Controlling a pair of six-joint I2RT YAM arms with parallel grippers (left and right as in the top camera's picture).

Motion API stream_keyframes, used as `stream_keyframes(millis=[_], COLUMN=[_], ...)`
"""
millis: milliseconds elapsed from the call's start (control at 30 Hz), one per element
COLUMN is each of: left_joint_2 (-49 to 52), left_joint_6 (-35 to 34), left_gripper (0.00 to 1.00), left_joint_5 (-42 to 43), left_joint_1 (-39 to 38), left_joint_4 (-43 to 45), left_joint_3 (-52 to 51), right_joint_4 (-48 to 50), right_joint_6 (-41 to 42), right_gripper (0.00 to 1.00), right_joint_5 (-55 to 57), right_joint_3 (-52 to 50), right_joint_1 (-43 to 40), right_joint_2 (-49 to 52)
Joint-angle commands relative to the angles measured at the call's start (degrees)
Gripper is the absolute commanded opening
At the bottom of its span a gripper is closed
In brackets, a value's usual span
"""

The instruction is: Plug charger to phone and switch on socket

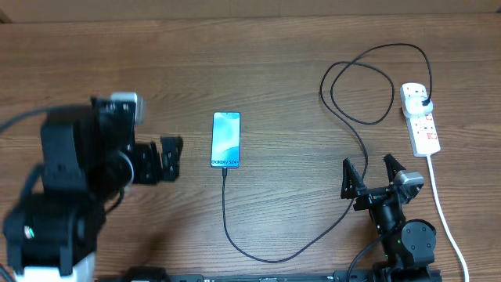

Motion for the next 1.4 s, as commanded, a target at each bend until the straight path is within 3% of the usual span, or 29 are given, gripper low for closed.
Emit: stream_keyframes(millis=[0,400,600,933,1367], left_joint_2=[-8.68,-32.94,-42.01,-52.78,-57.27], left_joint_6=[0.48,0.90,7.15,19.50,21.29], left_gripper=[0.99,1.00,1.00,1.00,1.00], left_joint_5=[-0.50,-12.46,-13.77,-13.64,-13.66], left_joint_1=[-0.31,-0.31,-0.31,-0.31,-0.31], left_joint_4=[8.63,52.74,67.54,70.82,65.07], left_joint_3=[-11.28,-50.73,-65.51,-77.99,-80.63], right_joint_4=[0.35,0.35,0.35,0.35,0.35], right_joint_6=[0.33,0.33,0.33,0.33,0.33], right_gripper=[1.00,1.00,1.00,1.00,1.00], right_joint_5=[-0.04,-0.04,-0.04,-0.04,-0.04], right_joint_3=[-0.61,-0.61,-0.61,-0.61,-0.61], right_joint_1=[0.33,0.33,0.33,0.33,0.33], right_joint_2=[-0.46,-0.46,-0.46,-0.46,-0.46])
